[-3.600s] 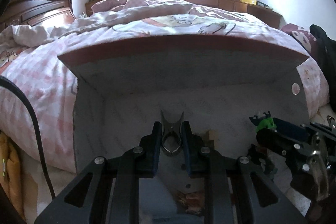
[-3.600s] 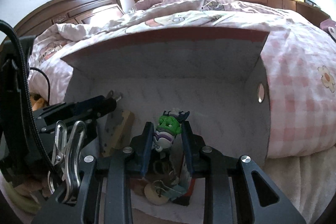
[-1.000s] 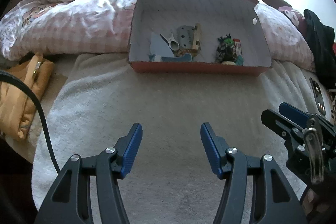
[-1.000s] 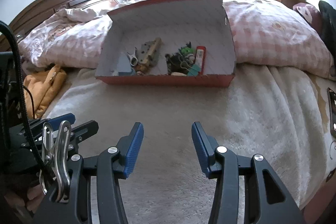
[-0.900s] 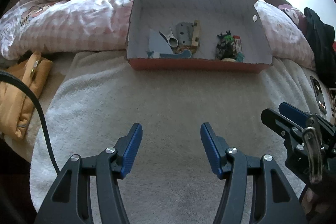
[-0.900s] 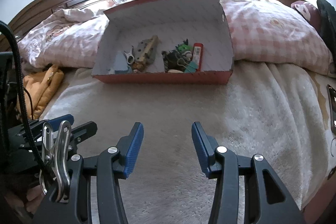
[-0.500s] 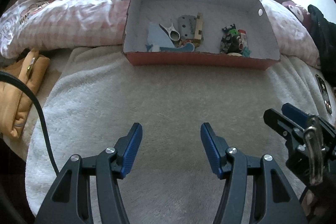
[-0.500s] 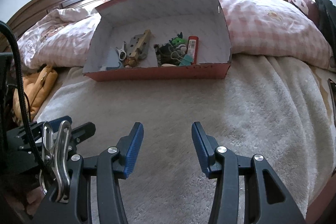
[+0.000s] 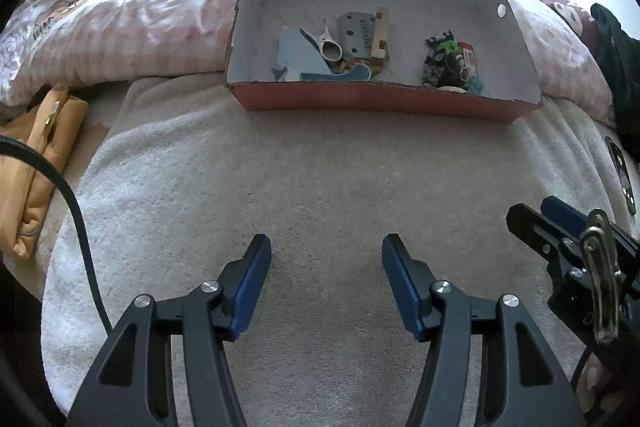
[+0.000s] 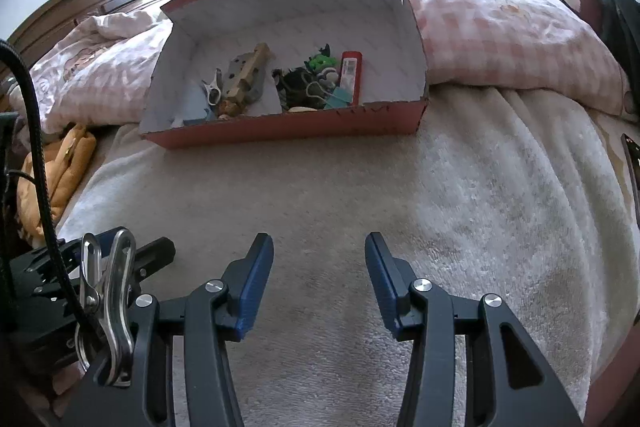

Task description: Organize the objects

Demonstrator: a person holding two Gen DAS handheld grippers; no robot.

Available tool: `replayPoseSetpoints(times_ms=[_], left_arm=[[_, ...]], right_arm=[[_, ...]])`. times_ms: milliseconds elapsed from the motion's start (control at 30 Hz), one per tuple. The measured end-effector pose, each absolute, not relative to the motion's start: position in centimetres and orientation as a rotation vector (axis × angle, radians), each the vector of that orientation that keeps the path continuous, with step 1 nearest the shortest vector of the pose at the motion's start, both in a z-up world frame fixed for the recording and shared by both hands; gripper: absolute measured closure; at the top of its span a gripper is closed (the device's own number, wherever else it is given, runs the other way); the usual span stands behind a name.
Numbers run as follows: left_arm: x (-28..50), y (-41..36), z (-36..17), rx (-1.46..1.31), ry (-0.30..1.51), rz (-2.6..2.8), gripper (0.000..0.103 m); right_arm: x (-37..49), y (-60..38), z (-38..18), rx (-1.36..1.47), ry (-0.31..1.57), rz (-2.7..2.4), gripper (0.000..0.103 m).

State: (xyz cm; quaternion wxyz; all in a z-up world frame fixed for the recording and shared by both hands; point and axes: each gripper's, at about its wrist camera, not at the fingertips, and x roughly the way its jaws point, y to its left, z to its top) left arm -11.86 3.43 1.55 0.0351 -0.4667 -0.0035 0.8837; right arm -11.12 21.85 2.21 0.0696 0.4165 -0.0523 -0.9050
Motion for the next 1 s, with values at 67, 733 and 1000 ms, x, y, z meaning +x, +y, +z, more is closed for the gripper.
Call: replayPoseSetpoints(times_ms=[67, 733, 1000], left_arm=[[-11.88, 3.44, 1.54, -1.435, -0.009, 2.713, 0.045], [-11.92, 3.82, 1.69, -1.434, 0.009, 2.715, 0.04], [-11.81, 3.76, 1.5, -1.43, 0.01, 2.727, 0.04]], right_arm=[[-11.15, 21.98, 2.12, 1.262, -0.166, -2.724, 0.054], [-11.01, 22.23, 1.85, 1.283, -0.184, -2.715, 0.054], [-11.04, 22.33, 1.79, 1.29, -0.195, -2.714, 0.054]])
